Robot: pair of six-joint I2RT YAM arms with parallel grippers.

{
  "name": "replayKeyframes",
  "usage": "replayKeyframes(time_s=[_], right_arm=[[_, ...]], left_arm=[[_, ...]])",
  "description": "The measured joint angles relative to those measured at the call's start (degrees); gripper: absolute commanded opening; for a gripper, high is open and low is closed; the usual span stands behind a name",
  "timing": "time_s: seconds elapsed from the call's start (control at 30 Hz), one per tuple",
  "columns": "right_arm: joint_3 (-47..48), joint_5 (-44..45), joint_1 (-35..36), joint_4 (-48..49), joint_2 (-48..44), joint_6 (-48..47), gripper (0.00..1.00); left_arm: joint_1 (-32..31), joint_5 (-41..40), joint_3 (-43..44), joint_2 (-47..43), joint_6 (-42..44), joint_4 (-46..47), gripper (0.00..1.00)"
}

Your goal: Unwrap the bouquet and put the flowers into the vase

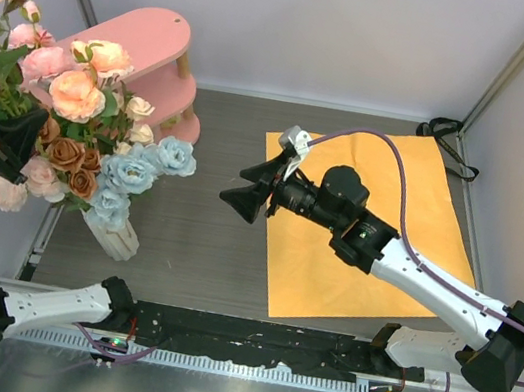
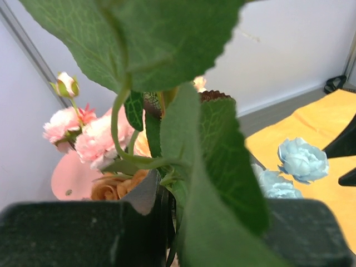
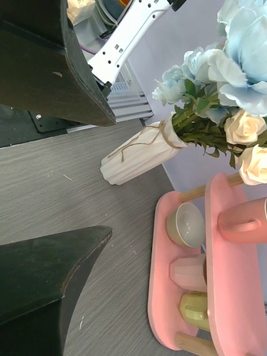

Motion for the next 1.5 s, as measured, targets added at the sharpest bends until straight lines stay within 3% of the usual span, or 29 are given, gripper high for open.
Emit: replayKeyframes(time_s=[0.4,1.5], right_arm=[[-1.27,-1.05,-0.72,1.09,-0.15,0.68,0.78],[-2.21,-1.92,-0.85,2.75,-0.50,4.07,0.78]], left_arm=[[0.00,-2.93,-21.75,-10.95,-4.68,8.61,0.00],[0.00,-4.17,-41.35,-23.98,-17.53,9.16,0.00]])
